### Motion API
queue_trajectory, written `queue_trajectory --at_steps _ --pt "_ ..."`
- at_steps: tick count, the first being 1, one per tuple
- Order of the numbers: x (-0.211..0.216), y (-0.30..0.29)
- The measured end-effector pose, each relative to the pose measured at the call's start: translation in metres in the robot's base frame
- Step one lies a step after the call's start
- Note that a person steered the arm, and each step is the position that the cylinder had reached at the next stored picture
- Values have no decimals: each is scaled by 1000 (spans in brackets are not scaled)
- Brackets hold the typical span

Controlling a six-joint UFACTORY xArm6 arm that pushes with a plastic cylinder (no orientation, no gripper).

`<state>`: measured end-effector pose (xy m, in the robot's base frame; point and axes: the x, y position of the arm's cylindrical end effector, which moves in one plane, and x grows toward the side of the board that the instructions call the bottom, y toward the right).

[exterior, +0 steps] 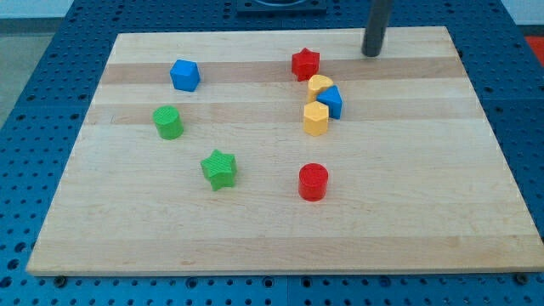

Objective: Move the red star into the green star

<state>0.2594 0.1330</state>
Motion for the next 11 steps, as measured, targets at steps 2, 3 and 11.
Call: queue_trajectory --at_steps 2,3,11 --pt "9 -64" --pt "11 -97" --pt "135 -145"
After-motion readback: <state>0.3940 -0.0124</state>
